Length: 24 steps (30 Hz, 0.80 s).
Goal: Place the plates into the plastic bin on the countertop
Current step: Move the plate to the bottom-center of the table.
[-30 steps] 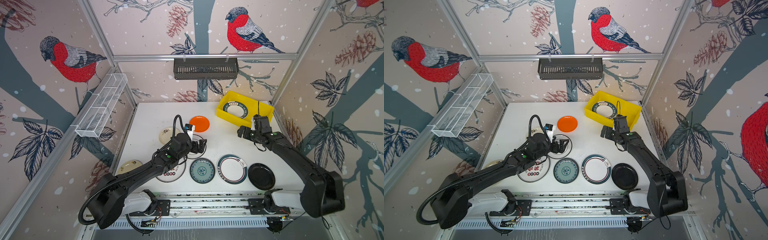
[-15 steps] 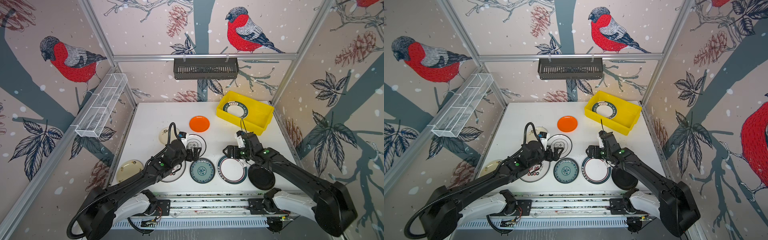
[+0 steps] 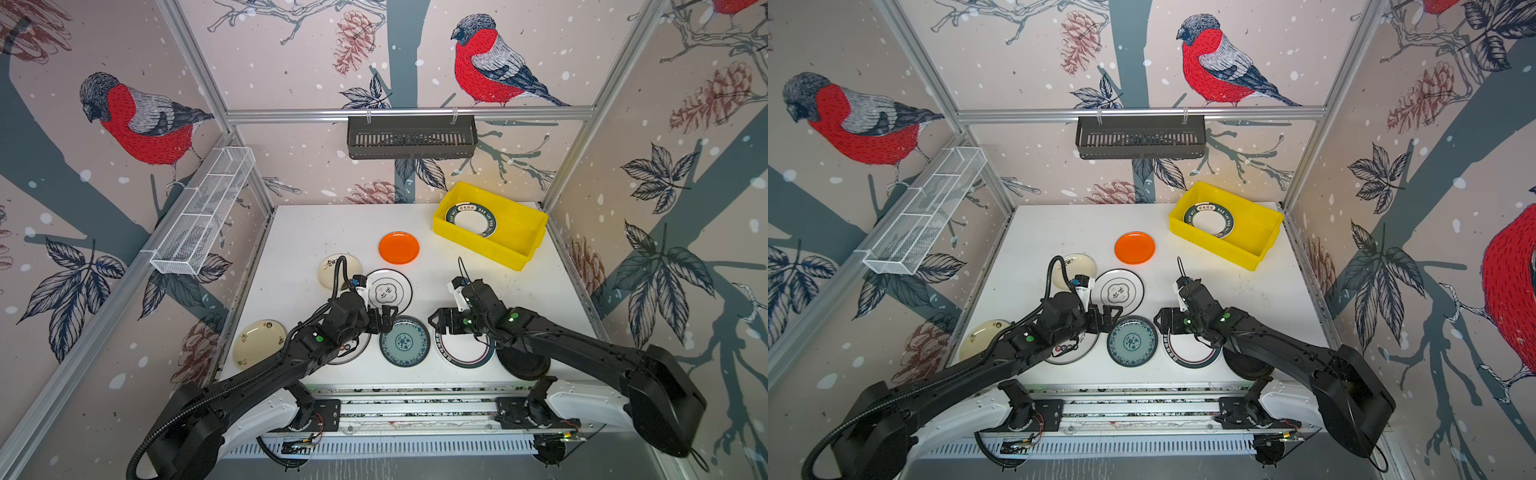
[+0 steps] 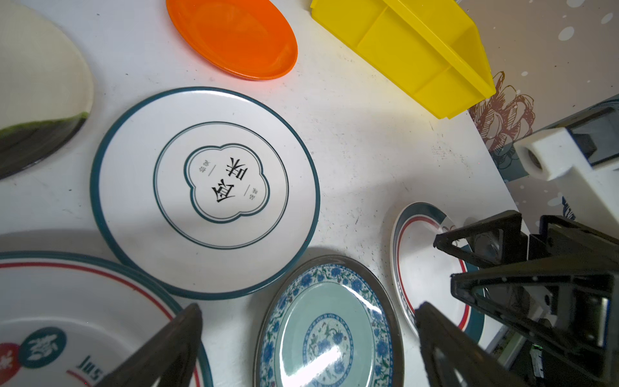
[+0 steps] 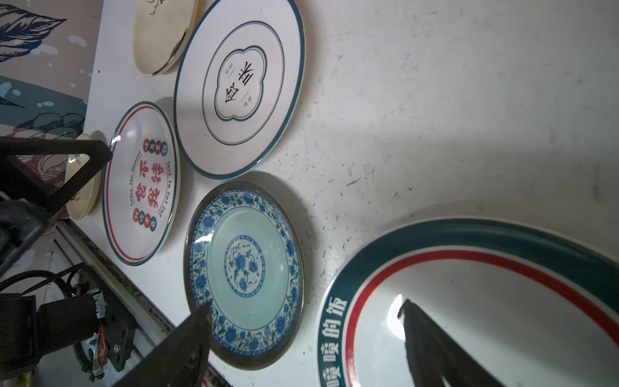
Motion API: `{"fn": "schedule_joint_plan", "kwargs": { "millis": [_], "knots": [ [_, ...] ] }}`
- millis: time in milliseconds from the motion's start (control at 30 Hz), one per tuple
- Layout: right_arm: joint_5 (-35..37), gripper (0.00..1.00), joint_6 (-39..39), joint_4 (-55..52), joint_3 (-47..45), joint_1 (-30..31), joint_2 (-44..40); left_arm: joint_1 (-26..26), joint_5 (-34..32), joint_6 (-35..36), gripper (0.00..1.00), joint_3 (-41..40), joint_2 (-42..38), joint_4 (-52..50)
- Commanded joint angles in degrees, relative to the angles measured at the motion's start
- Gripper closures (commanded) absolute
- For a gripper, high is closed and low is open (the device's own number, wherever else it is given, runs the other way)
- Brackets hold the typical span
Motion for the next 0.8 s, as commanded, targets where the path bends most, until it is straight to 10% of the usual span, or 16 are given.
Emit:
{"fn": "schedule_joint_plan", "kwargs": {
  "millis": [0, 767],
  "knots": [
    [5.71, 0.11, 1.93, -0.92, -0.62, 0.75, 0.74, -0.6, -0.7, -1.55, 0.02, -0.12, 0.37, 1.08],
    [10.6, 0.12, 8.29, 12.02, -3.08, 0.14, 11.03, -1.04, -0.29, -0.73, 0.02, 2.78, 2.24, 1.13]
  ]
}}
